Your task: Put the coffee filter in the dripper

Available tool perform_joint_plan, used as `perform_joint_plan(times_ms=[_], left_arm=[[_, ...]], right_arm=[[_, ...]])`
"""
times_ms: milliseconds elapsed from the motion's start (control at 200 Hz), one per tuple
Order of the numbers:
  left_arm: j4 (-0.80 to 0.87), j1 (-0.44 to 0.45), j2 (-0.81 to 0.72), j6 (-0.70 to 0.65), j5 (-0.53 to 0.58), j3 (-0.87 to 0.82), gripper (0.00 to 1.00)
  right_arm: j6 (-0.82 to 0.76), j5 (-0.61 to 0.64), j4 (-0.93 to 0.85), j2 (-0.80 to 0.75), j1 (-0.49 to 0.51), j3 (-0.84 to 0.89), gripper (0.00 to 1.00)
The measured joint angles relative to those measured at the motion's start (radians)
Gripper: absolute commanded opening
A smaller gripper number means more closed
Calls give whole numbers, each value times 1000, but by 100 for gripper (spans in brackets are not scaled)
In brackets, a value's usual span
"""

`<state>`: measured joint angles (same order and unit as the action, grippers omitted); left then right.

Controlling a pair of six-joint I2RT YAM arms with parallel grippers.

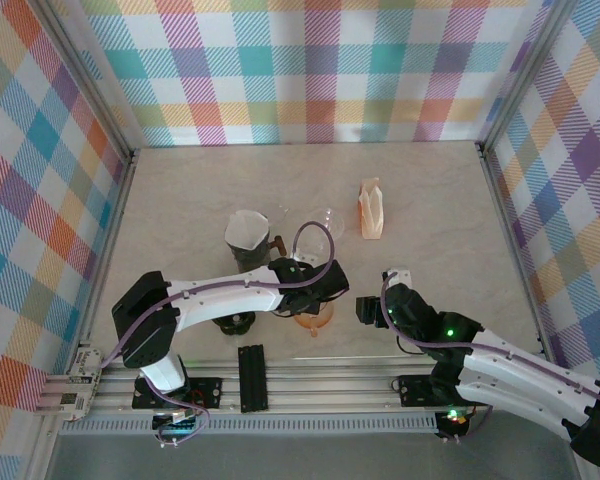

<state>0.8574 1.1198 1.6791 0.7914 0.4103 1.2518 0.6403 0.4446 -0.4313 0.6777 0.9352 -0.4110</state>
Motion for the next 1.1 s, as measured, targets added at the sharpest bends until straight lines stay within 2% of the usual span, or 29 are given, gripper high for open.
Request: perform_joint_plan(times_ms=[450, 670, 830, 955, 1100], left_arm=[[-15, -24, 12, 0, 6, -33, 13], [-27, -24, 14, -5, 9, -39, 26], [-27, -24, 4, -5, 3, -39, 46], [-34, -24, -77, -5, -8, -47, 49], [-53, -29, -254, 11, -24, -91, 54]], right_arm=[[8, -8, 0, -10, 0, 10, 79], [11, -8, -1, -22, 0, 15, 79], [11, -11, -2, -26, 0, 19, 80], [11, -11, -2, -30, 0, 19, 80], [12, -11, -2, -32, 0, 19, 80]])
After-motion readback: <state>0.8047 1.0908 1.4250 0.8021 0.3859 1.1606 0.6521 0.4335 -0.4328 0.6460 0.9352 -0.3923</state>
